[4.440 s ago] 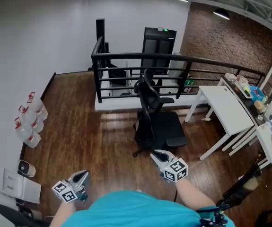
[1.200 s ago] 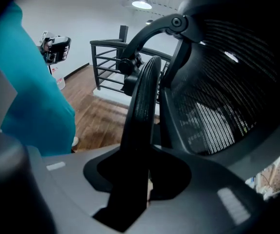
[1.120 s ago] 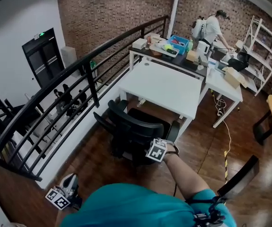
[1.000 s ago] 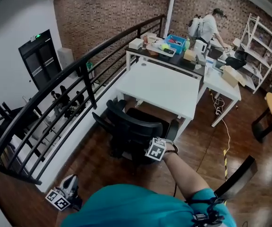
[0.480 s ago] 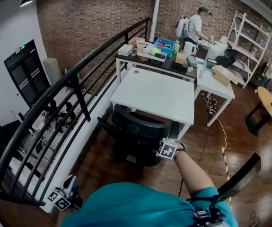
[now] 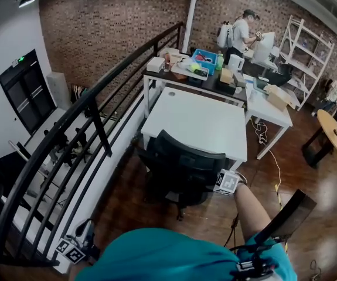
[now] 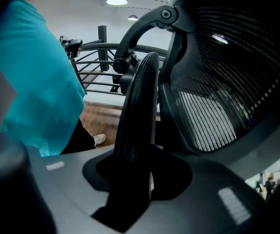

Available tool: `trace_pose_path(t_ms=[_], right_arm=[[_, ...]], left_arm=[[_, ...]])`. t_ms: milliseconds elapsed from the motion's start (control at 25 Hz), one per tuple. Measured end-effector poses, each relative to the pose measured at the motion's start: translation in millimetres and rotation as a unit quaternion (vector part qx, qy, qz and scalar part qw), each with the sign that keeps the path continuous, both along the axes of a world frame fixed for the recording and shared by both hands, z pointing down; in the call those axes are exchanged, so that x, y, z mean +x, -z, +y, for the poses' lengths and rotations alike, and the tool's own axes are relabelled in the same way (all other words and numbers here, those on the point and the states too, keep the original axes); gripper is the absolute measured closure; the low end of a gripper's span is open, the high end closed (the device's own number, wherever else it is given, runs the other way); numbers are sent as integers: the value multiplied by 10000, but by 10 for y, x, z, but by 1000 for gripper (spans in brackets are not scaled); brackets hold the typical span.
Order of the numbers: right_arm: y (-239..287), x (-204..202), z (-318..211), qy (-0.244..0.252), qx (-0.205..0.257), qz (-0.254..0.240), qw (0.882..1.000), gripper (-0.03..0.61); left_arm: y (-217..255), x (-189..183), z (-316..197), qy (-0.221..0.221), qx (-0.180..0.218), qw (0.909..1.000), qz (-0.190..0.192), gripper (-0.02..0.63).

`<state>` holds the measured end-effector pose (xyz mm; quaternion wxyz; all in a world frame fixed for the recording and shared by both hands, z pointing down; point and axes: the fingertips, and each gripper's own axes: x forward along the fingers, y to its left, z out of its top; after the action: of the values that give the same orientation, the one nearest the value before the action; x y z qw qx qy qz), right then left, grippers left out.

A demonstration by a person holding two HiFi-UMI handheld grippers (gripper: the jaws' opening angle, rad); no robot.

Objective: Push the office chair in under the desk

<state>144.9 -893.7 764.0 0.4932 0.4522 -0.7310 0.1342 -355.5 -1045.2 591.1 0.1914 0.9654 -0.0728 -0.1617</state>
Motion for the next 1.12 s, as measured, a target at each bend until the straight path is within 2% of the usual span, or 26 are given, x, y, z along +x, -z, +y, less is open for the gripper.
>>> trace_pose_path(t_ms=[200,440,840,1120], right_arm=[[-33,260,-215,38,-36,-47,10000,436],[43,715,-468,173,-108,-107,9997,436],[-93,1458,-576,179,-211,-204,9994,440],[-158,1958,-801,54,-117,-126,9998,445]], left_arm=[[-156,208,-363,41,-146,9999,-71,589],[-87,907,-716,60,-72,9999,-98,588],[-65,2407,-609,188,169,9997,62,588],[-177,3006,-540,380,198,9991,3,588]])
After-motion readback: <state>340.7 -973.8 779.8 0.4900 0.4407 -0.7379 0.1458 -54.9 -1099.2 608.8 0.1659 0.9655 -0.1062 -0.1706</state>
